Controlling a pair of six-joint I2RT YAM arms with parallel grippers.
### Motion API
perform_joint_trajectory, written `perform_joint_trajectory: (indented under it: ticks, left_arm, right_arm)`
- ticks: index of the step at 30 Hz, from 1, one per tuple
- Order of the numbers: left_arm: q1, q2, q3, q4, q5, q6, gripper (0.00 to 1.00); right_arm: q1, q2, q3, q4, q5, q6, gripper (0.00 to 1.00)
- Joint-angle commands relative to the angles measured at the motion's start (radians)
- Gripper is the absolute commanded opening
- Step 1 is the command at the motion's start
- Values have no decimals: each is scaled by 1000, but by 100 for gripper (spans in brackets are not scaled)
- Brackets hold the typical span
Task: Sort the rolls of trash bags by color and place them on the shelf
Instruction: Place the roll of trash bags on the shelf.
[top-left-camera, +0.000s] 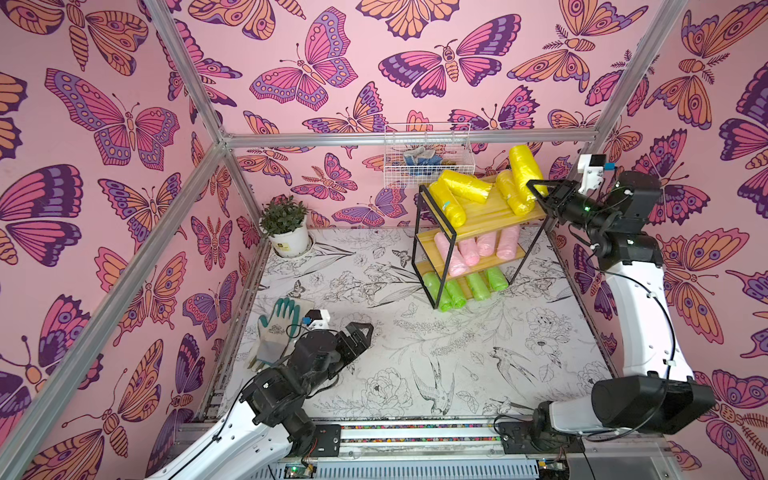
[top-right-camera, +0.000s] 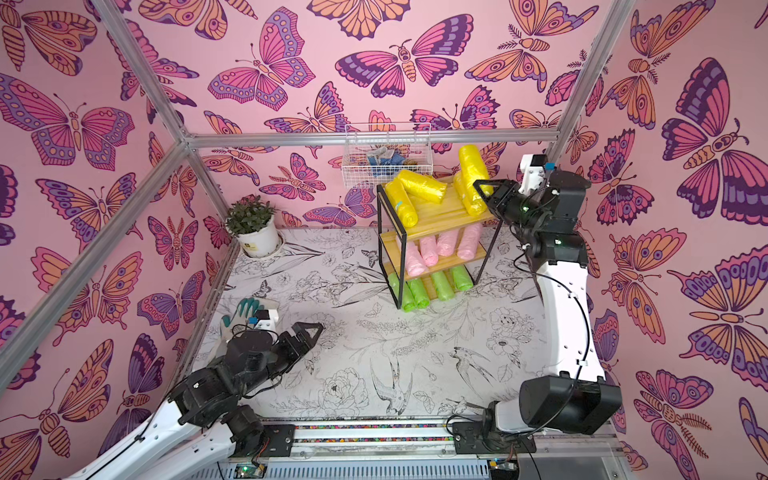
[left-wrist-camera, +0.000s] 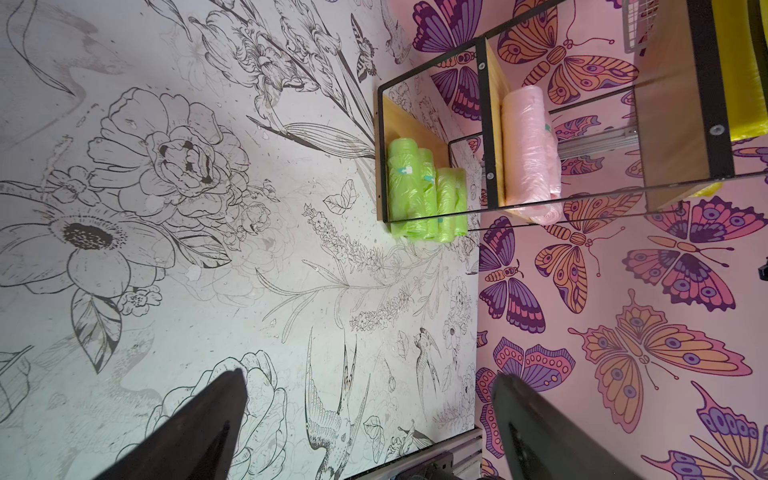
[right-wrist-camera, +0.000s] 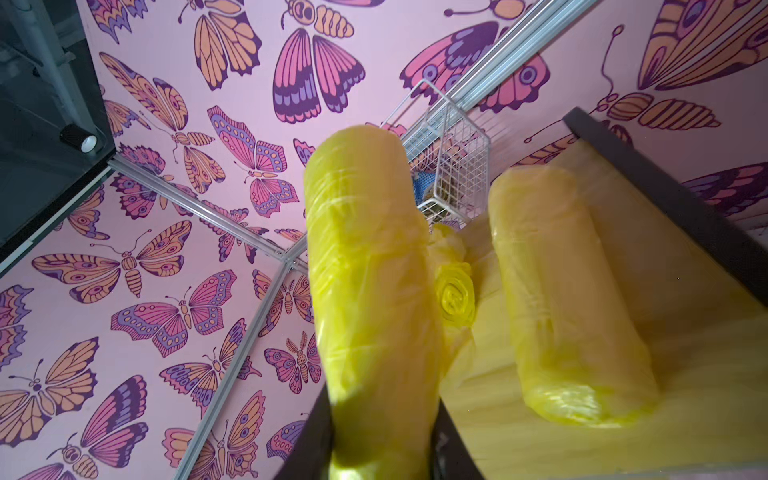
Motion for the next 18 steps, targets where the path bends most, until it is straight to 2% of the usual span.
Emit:
perform_joint_trajectory:
  ticks: [1,6,9,14,18]
  left_arm:
    - [3,7,-12,-2,8,-6,98]
    - [2,14,-5,-1,10,-6,98]
    - [4,20,-2,-1,10,-3,98]
    - [4,37,4,2,10,-3,98]
    - [4,46,5,7,11,-2,98]
  right_arm:
    - [46,29,85,-46,-22,-52,0]
    - [59,70,143,-221,95,-143,0]
    - [59,81,145,-241,150,-157,0]
    - [60,115,124,-210,122,-107,0]
    - [63,124,120,-234,139,-118,0]
